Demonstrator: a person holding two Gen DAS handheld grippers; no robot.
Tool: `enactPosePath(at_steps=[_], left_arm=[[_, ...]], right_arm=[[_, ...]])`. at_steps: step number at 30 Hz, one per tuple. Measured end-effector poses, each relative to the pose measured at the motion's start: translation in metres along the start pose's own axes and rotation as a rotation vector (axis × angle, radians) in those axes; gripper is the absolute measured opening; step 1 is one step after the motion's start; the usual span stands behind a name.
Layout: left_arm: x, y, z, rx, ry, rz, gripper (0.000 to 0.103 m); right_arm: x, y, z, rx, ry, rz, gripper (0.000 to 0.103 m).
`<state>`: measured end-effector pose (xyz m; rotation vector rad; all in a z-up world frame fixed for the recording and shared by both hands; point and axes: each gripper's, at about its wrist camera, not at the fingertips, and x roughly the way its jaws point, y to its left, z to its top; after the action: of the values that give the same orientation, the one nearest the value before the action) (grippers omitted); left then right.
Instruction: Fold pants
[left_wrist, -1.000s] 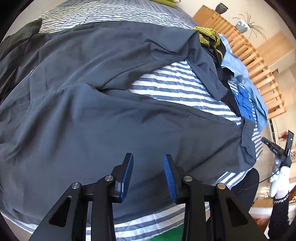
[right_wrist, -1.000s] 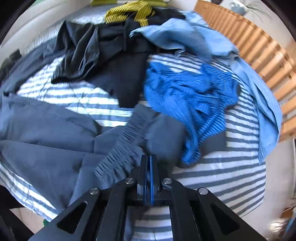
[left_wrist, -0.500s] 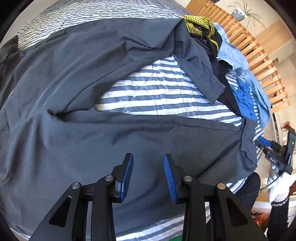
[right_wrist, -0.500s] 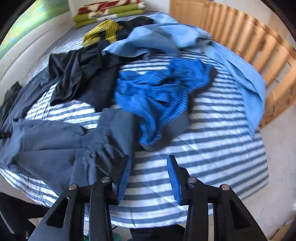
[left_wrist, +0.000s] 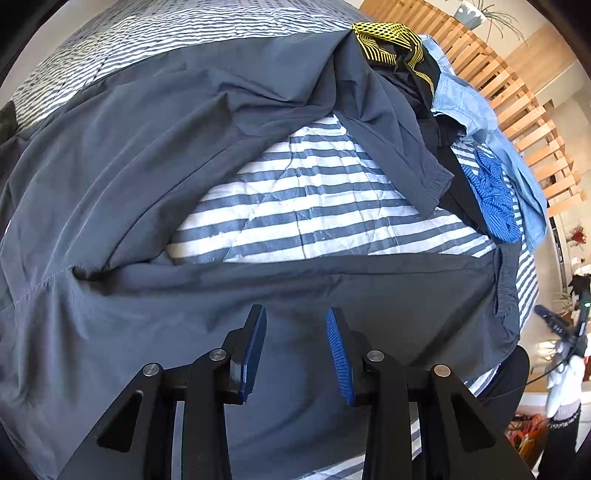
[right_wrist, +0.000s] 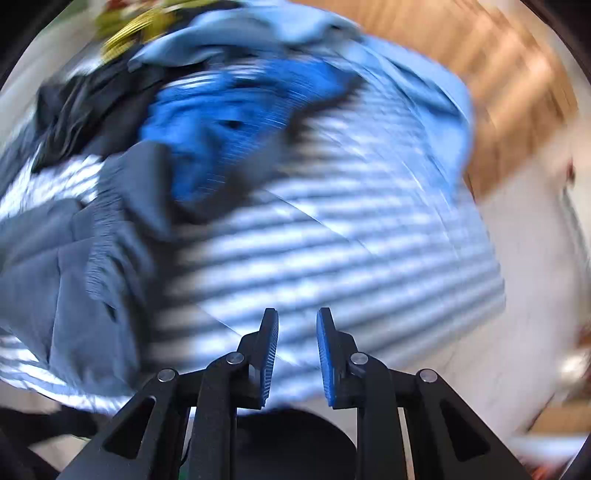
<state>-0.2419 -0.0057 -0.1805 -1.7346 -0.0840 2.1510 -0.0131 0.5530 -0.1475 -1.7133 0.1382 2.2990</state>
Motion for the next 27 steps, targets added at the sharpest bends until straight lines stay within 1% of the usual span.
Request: enactPosePath(at_steps=[2,3,4,5,6,7,8,9,11,13,15,17,20,22,23,24,25,26,27], left_arm=[[0.006,-0.008,0.005,0.007,0.010,-0.007,0.037],[0.007,-0.013,0.007,0.017,0.011,-0.017,0.037],[0.009,-0.018,0.008,0.026,0.011,-0.026,0.037],[0.011,-0.022,0.009,0.033,0.014,-0.033,0.037],[0.013,-0.026,0.009,0.040,0.018,-0.039,0.037],[0.014,-0.029,0.009,0.042,0.022,-0.039,0.037],[0.016,-0.032,0.009,0.043,0.026,-0.038,0.037],[0.017,-0.034,0.008,0.043,0.029,-0.036,0.037],[0.020,-0.036,0.006,0.044,0.037,-0.034,0.037],[0.021,-0.038,0.005,0.049,0.043,-0.020,0.037],[0.021,-0.039,0.003,0.058,0.047,-0.015,0.037],[0.023,-0.040,0.004,0.059,0.047,-0.015,0.037],[0.025,-0.039,0.006,0.055,0.049,-0.011,0.037],[0.027,-0.039,0.007,0.056,0.052,-0.009,0.037],[0.028,-0.040,0.008,0.057,0.052,-0.007,0.037],[0.028,-0.041,0.008,0.057,0.051,-0.006,0.037],[0.028,-0.041,0.009,0.057,0.051,-0.008,0.037],[0.029,-0.041,0.009,0.058,0.050,-0.010,0.037],[0.029,-0.041,0.009,0.059,0.049,-0.011,0.037]], right_arm=[[-0.015,-0.020,0.004,0.048,-0.049,0.012,0.020],[-0.023,-0.021,0.010,0.055,-0.079,0.032,0.021],[-0.031,-0.014,0.018,0.045,-0.104,0.069,0.026],[-0.038,0.000,0.026,0.012,-0.123,0.115,0.037],[-0.042,0.017,0.034,-0.030,-0.139,0.142,0.043],[-0.045,0.040,0.042,-0.084,-0.157,0.151,0.050],[-0.045,0.065,0.051,-0.135,-0.163,0.158,0.050],[-0.041,0.089,0.057,-0.166,-0.156,0.165,0.050],[-0.029,0.134,0.069,-0.227,-0.114,0.190,0.050],[-0.011,0.166,0.074,-0.275,-0.080,0.143,0.050],[0.007,0.185,0.078,-0.301,-0.050,0.079,0.050],[0.022,0.190,0.082,-0.286,-0.020,0.054,0.050],[0.038,0.187,0.084,-0.260,0.018,0.050,0.050],[0.047,0.187,0.084,-0.265,0.036,0.048,0.050],[0.048,0.185,0.084,-0.266,0.036,0.060,0.050],[0.046,0.182,0.084,-0.268,0.035,0.070,0.046],[0.045,0.179,0.084,-0.269,0.033,0.076,0.035],[0.042,0.173,0.084,-0.261,0.034,0.090,0.026],[0.040,0.167,0.084,-0.252,0.032,0.107,0.025]])
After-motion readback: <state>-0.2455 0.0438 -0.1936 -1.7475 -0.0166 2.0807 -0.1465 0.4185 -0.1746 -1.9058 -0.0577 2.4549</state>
